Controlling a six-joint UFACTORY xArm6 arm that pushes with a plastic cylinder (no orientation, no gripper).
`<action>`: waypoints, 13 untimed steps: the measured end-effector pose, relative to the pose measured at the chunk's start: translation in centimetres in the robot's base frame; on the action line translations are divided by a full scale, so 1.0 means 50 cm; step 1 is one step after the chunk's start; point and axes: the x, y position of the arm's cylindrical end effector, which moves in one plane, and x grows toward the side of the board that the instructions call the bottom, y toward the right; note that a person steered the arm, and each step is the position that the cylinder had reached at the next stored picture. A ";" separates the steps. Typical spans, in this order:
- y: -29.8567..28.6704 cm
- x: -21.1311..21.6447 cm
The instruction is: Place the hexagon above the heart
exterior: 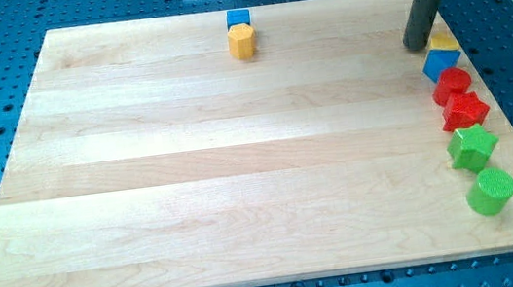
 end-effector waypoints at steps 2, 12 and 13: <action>-0.021 -0.102; -0.209 -0.002; -0.186 -0.003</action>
